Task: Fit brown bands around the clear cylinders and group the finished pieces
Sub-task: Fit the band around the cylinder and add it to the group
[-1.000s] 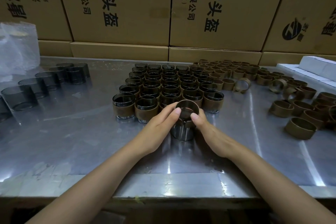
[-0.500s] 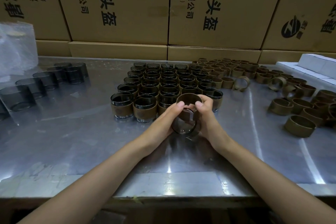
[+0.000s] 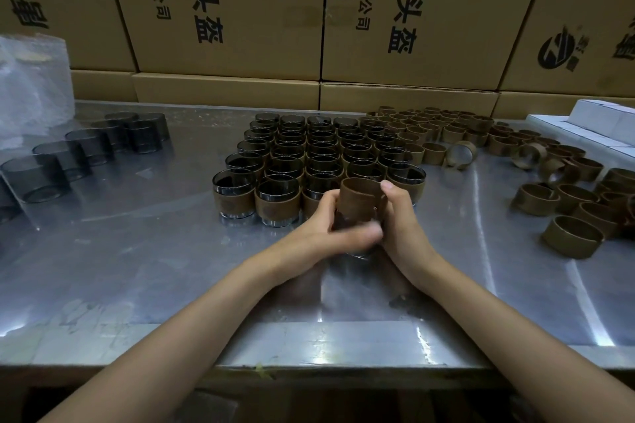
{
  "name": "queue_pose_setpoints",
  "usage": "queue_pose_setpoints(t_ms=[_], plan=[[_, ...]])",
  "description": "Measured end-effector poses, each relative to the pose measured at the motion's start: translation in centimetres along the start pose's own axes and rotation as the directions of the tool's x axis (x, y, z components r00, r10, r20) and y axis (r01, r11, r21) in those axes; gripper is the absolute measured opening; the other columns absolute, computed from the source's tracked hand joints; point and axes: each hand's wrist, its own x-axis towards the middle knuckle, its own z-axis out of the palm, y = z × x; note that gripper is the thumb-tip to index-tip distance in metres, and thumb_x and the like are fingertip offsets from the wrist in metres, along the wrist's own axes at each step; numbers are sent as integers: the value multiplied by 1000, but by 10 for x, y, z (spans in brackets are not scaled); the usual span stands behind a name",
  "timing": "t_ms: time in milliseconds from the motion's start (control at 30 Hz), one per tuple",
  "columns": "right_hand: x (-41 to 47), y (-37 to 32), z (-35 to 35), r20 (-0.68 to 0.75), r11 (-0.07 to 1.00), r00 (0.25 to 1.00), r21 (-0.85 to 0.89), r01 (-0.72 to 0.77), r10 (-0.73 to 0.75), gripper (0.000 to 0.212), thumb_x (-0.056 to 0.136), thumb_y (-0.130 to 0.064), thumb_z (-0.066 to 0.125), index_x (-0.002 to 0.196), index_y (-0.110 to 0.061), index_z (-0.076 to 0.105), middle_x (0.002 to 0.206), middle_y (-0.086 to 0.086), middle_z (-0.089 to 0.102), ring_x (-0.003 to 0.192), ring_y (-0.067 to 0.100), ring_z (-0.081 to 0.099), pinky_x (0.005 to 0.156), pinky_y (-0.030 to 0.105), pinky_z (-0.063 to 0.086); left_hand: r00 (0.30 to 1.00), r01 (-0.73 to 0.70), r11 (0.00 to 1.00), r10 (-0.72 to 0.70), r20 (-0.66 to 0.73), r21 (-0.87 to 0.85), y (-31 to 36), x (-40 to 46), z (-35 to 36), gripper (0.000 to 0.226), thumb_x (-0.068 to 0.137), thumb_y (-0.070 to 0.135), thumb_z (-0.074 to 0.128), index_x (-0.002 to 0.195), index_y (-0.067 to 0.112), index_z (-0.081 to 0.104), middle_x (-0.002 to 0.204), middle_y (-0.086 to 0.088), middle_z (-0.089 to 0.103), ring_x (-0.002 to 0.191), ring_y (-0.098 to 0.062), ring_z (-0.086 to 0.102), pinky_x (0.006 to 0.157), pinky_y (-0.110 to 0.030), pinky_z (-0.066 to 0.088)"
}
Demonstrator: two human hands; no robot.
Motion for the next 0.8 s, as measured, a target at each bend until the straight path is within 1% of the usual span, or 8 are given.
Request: queue_pose_setpoints(t_ms=[100, 200, 267, 367, 500, 600, 700, 800], plan=[[1, 0, -1, 4, 1000, 1000, -1, -8, 8, 53, 87, -55, 35, 105, -20, 70, 102, 10, 71, 105, 24, 65, 98, 44, 47, 998, -55, 954, 62, -12, 296, -8, 1, -5, 79, 68, 30, 81, 128, 28, 29, 125, 4, 52, 113, 1, 56, 97, -22, 47], [-1, -2, -2, 10, 999, 999, 6, 43, -43, 51, 89, -49, 36, 113, -13, 64, 107, 10, 68, 106, 22, 62, 99, 43, 47, 989, -114, 968, 131, -64, 222, -12, 3, -5, 70, 71, 16, 82, 127, 21, 39, 122, 0, 58, 113, -9, 60, 99, -32, 49], [-2, -4, 0, 9, 997, 997, -6, 77, -77, 47, 89, -44, 37, 114, -11, 59, 109, 12, 64, 107, 22, 60, 100, 47, 46, 982, -117, 966, 146, -117, 229, -13, 4, -5, 71, 69, 28, 82, 129, 20, 45, 123, 0, 61, 114, -13, 61, 100, -40, 49], [-3, -4, -1, 19, 996, 996, -2, 85, -85, 43, 89, -43, 36, 116, -16, 57, 113, 11, 64, 111, 25, 60, 98, 50, 47, 977, -110, 955, 154, -145, 276, -13, 5, -6, 67, 69, 47, 74, 128, 23, 50, 119, 8, 62, 113, -9, 60, 100, -39, 48], [-4, -3, -4, 55, 997, 995, 9, 78, -78, 45, 88, -48, 33, 118, -23, 56, 111, -1, 69, 107, 14, 64, 80, 31, 54, 985, -84, 958, 121, -120, 274, -12, 3, -5, 59, 80, 54, 66, 130, 30, 45, 107, 31, 58, 106, 4, 58, 91, -27, 50], [-5, -3, -3, 69, 995, 994, 55, 78, -81, 42, 88, -46, 33, 114, -22, 55, 101, -4, 71, 93, 8, 67, 71, 26, 54, 988, -66, 969, 97, -121, 237, -9, 3, -4, 64, 77, 61, 54, 131, 29, 40, 94, 38, 55, 89, 5, 60, 78, -25, 51], [-5, -4, -1, 66, 994, 995, 85, 73, -79, 48, 86, -47, 33, 117, -16, 52, 100, 0, 68, 89, 9, 67, 67, 28, 55, 994, -38, 975, 58, -89, 220, -8, 5, -5, 59, 81, 57, 63, 128, 31, 37, 103, 25, 53, 90, 4, 59, 79, -23, 51], [-5, -4, 3, 60, 993, 996, 99, 63, -70, 58, 83, -46, 35, 126, -8, 47, 106, 6, 64, 96, 14, 64, 74, 30, 54, 999, -23, 977, 27, -20, 214, -12, 5, -9, 77, 67, 48, 69, 131, 28, 32, 124, 8, 46, 116, -2, 51, 96, -23, 45]])
